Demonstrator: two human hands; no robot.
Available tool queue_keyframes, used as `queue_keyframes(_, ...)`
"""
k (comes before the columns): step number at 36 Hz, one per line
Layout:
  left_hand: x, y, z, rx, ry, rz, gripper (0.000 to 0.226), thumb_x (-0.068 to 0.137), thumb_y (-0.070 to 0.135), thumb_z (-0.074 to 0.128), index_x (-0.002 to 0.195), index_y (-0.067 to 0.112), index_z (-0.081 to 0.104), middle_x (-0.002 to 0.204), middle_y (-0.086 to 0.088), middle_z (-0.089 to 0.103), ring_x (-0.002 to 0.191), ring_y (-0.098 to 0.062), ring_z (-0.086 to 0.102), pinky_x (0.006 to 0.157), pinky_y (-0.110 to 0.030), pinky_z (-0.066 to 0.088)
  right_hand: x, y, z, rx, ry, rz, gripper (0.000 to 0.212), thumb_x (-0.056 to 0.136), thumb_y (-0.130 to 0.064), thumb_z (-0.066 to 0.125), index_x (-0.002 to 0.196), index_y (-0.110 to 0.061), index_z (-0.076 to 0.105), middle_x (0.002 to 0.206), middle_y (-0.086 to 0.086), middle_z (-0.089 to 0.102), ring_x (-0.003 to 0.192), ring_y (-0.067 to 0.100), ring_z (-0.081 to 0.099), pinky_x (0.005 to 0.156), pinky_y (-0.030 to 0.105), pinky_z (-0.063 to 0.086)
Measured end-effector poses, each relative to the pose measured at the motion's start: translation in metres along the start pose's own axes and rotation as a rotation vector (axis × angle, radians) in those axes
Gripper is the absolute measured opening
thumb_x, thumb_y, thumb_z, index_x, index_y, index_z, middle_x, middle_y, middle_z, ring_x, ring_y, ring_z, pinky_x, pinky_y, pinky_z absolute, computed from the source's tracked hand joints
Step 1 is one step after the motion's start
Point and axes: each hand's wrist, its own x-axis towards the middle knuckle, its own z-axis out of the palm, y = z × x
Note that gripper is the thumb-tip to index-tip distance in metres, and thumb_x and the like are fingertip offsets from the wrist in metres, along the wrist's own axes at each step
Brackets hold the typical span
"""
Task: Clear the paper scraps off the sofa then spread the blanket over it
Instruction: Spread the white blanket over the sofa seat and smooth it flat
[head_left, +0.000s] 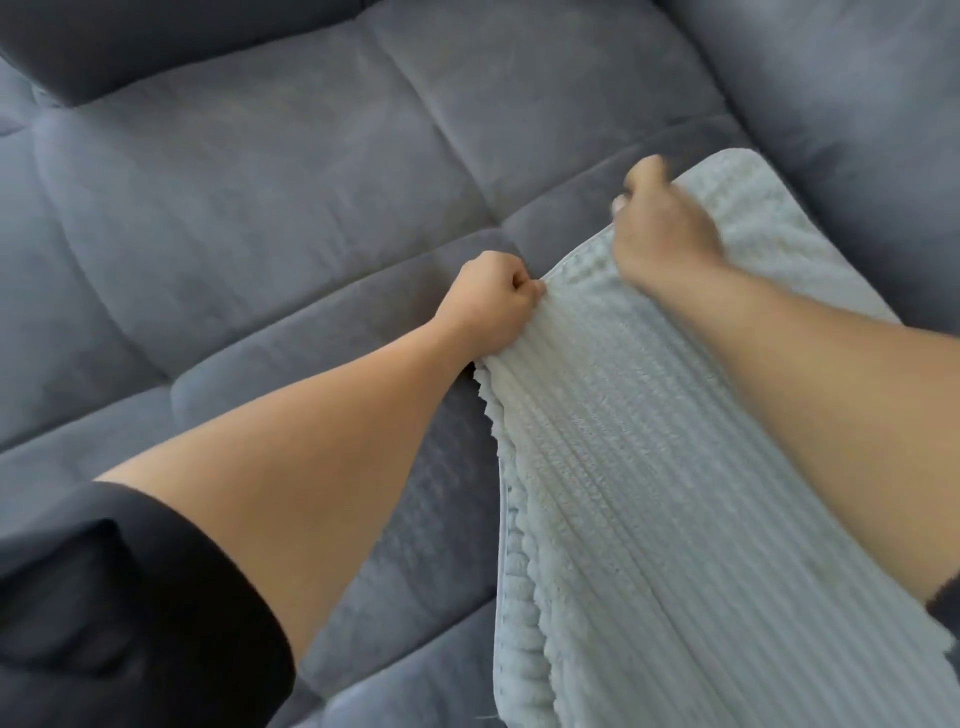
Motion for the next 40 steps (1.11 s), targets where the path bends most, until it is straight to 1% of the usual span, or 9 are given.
queue_keyframes(4,-0.003,0.012,-0.009,-0.005,-0.059,-0.042,0.034,0.097,0.029,0.063,0.07,0.012,0.053,0.061,0.004,0.044,0.057,-0.014,0.039,0.048,-0.024,0.033,-0.043,-0.011,0.026,-0.126,-0.298,-0.064,0.049,0.102,-0.044,0.033,0.145,-0.022,0.025,0.145,0.02,0.037,0.13,0.043,0.037,0.105,0.051,0.035)
queue_keyframes(7,-0.016,0.024,-0.026,-0.186,-0.164,-0.125,0.046,0.095,0.032,0.065,0.059,0.02,0.04,0.057,0.004,0.036,0.051,-0.014,0.033,0.048,-0.027,0.03,-0.037,-0.015,0.032,-0.101,-0.287,0.008,0.053,0.101,-0.047,0.033,0.147,-0.025,0.019,0.148,0.023,0.033,0.133,0.043,0.033,0.107,0.049,0.03)
queue_keyframes(10,-0.044,0.021,-0.035,-0.507,-0.344,-0.196,0.033,0.094,0.026,0.068,0.066,0.016,0.054,0.063,-0.001,0.055,0.053,-0.015,0.051,0.051,-0.023,0.041,-0.025,-0.01,0.031,-0.059,-0.324,0.016,0.054,0.1,-0.051,0.035,0.145,-0.026,0.019,0.147,0.024,0.035,0.133,0.044,0.038,0.108,0.048,0.032)
queue_keyframes(14,-0.092,-0.001,-0.025,-0.78,-0.286,-0.242,0.029,0.102,0.016,0.058,0.073,0.016,0.055,0.063,0.004,0.06,0.054,-0.01,0.055,0.053,-0.023,0.045,-0.022,-0.005,0.035,-0.06,-0.317,0.003,0.054,0.101,-0.052,0.038,0.144,-0.024,0.021,0.146,0.024,0.037,0.132,0.043,0.041,0.109,0.046,0.033)
queue_keyframes(20,-0.095,-0.012,-0.039,-0.553,-0.007,-0.346,0.028,0.097,0.031,0.063,0.071,0.019,0.06,0.069,0.0,0.059,0.063,-0.02,0.054,0.058,-0.032,0.046,-0.016,-0.006,0.031,-0.013,-0.339,-0.006,0.055,0.101,-0.051,0.04,0.143,-0.022,0.021,0.146,0.017,0.04,0.129,0.038,0.045,0.107,0.043,0.036)
queue_keyframes(26,-0.071,-0.016,-0.062,0.062,-0.073,-0.202,0.014,0.091,0.02,0.062,0.079,0.014,0.058,0.072,-0.006,0.051,0.064,-0.021,0.042,0.05,-0.027,0.04,-0.018,-0.008,0.031,-0.032,-0.324,0.014,0.053,0.101,-0.052,0.038,0.143,-0.024,0.022,0.145,0.018,0.041,0.127,0.04,0.046,0.104,0.043,0.036)
queue_keyframes(32,-0.082,-0.025,-0.062,-0.073,-0.047,-0.17,0.026,0.089,0.032,0.07,0.075,0.014,0.059,0.067,0.0,0.052,0.059,-0.015,0.047,0.05,-0.024,0.04,-0.023,-0.01,0.034,-0.033,-0.279,0.05,0.054,0.099,-0.055,0.038,0.142,-0.027,0.023,0.146,0.017,0.04,0.126,0.042,0.046,0.103,0.044,0.035)
queue_keyframes(36,-0.112,-0.025,-0.078,-0.311,-0.198,-0.283,0.036,0.084,0.042,0.075,0.071,0.013,0.057,0.063,-0.001,0.051,0.056,-0.017,0.048,0.053,-0.025,0.038,-0.03,-0.023,0.02,-0.039,-0.335,0.107,0.056,0.098,-0.056,0.035,0.146,-0.031,0.019,0.148,0.02,0.036,0.129,0.043,0.043,0.107,0.046,0.033)
queue_keyframes(40,-0.161,-0.043,-0.076,-0.567,-0.288,-0.296,0.021,0.091,0.022,0.073,0.075,0.012,0.064,0.076,-0.008,0.063,0.072,-0.022,0.058,0.067,-0.033,0.052,-0.037,-0.026,0.006,-0.108,-0.452,0.194,0.065,0.094,-0.061,0.03,0.152,-0.041,0.006,0.159,0.016,0.018,0.142,0.042,0.028,0.115,0.051,0.025)
